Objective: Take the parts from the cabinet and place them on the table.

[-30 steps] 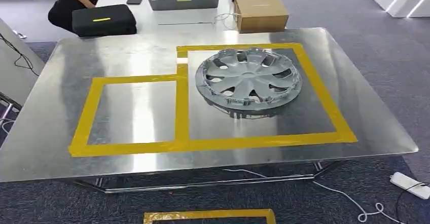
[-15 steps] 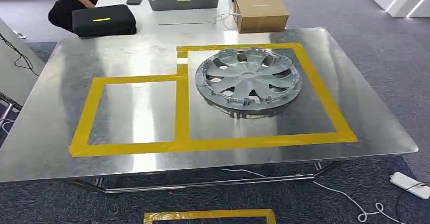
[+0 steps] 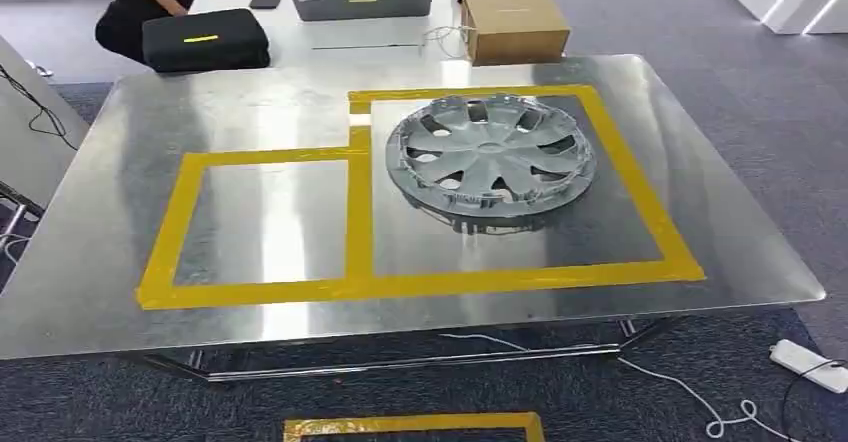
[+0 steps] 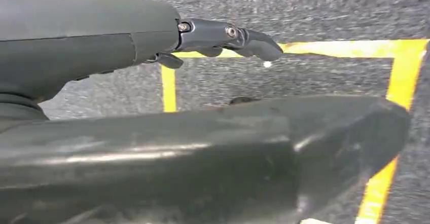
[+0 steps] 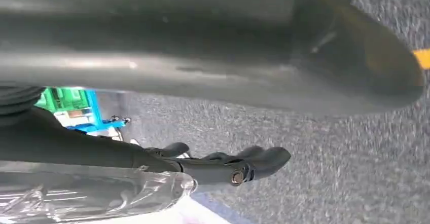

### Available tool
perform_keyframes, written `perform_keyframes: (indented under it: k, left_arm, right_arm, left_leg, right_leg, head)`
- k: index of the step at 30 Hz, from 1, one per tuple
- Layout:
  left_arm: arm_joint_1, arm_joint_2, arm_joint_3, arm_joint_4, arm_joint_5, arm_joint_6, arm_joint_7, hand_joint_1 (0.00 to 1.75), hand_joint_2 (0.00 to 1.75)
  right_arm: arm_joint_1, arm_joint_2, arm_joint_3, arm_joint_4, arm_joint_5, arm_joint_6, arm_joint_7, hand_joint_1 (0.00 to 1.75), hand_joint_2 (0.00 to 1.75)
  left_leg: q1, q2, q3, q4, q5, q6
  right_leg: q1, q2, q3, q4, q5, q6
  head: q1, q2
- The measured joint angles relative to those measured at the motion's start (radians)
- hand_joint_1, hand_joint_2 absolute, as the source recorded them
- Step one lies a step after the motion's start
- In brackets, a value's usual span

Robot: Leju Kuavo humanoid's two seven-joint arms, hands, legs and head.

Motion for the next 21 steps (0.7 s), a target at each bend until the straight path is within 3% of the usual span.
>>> perform_keyframes:
  k: [6,10,11,12,14,15,16,17,18,20,21]
  left_arm:
    - [0.0,0.0,0.0,0.0,0.003,0.004,0.007,0.0,0.0]
    - [-0.002,-0.001,0.0,0.0,0.009,0.006,0.007,0.0,0.0]
    - [-0.003,-0.002,0.0,0.0,0.01,0.009,0.008,0.0,0.0]
    - [-0.004,-0.003,0.0,0.0,0.01,0.01,0.009,0.0,0.0]
    - [-0.003,-0.005,0.0,0.0,0.011,0.01,0.01,0.0,0.0]
    - [-0.003,-0.006,0.0,0.0,0.011,0.01,0.01,0.0,0.0]
    - [-0.003,-0.007,0.0,0.0,0.011,0.01,0.012,0.0,0.0]
    - [-0.003,-0.008,0.0,0.0,0.011,0.01,0.011,0.0,0.0]
    - [-0.003,-0.009,0.0,0.0,0.011,0.01,0.011,0.0,0.0]
    - [-0.003,-0.011,0.0,0.0,0.012,0.007,0.012,0.0,0.0]
    - [-0.004,-0.01,0.0,0.0,0.012,0.007,0.012,0.0,0.0]
  right_arm:
    - [0.001,0.0,0.033,0.012,0.017,0.017,0.019,0.0,0.0]
    - [0.003,0.0,0.054,0.012,0.051,0.016,0.031,0.0,0.0]
    - [0.003,0.0,0.062,0.012,0.061,0.014,0.04,0.0,0.0]
    - [0.004,0.0,0.066,0.012,0.065,0.014,0.045,0.0,0.0]
    - [0.005,0.0,0.074,0.012,0.065,0.013,0.047,0.0,0.0]
    - [0.006,0.0,0.078,0.013,0.065,0.013,0.048,0.0,0.0]
    - [0.008,0.0,0.079,0.013,0.065,0.013,0.048,0.0,0.0]
    - [0.01,0.0,0.081,0.013,0.065,0.013,0.049,0.0,0.0]
    - [0.01,-0.001,0.082,0.013,0.064,0.013,0.051,0.0,0.0]
    - [0.007,-0.002,0.086,0.013,0.062,0.013,0.051,0.0,0.0]
    - [0.003,-0.002,0.087,0.014,0.061,0.013,0.051,0.0,0.0]
  left_leg:
    - [-0.006,0.0,0.0,0.001,-0.003,0.006]
    - [-0.008,0.001,0.0,-0.004,0.009,0.022]
    - [-0.001,0.005,0.003,-0.011,0.015,0.027]
    - [0.0,0.005,0.002,-0.011,0.017,0.03]
    - [-0.001,0.007,-0.001,-0.01,0.018,0.031]
    - [-0.002,0.009,-0.003,-0.009,0.02,0.03]
    - [-0.002,0.009,-0.005,-0.009,0.021,0.03]
    - [-0.002,0.009,-0.005,-0.009,0.022,0.028]
    - [-0.002,0.009,-0.006,-0.008,0.023,0.026]
    - [-0.001,0.009,-0.007,-0.006,0.026,0.019]
    - [-0.005,0.008,-0.01,-0.004,0.027,0.011]
  right_leg:
    - [-0.007,0.0,0.0,0.0,0.0,0.007]
    - [-0.01,0.001,0.003,-0.004,0.007,0.021]
    - [-0.01,-0.001,-0.004,0.007,-0.009,0.022]
    - [-0.007,-0.004,-0.02,0.049,-0.047,0.022]
    - [-0.008,-0.004,-0.09,0.227,-0.141,0.024]
    - [-0.007,-0.004,-0.12,0.302,-0.171,0.025]
    - [-0.008,-0.004,-0.131,0.336,-0.177,0.024]
    - [-0.007,-0.004,-0.116,0.32,-0.158,0.023]
    - [-0.007,-0.005,-0.08,0.261,-0.123,0.022]
    - [-0.008,-0.005,0.031,0.074,-0.05,0.017]
    - [-0.007,-0.005,0.067,0.012,-0.061,0.016]
  head:
    - [0.0,0.0]
    - [0.0,0.0]
    - [0.0,0.0]
    - [0.004,0.0]
    - [0.005,0.0]
    - [0.006,0.0]
    - [0.006,0.0]
    - [0.006,0.0]
    - [0.007,0.0]
    - [0.006,0.0]
    - [0.007,0.0]
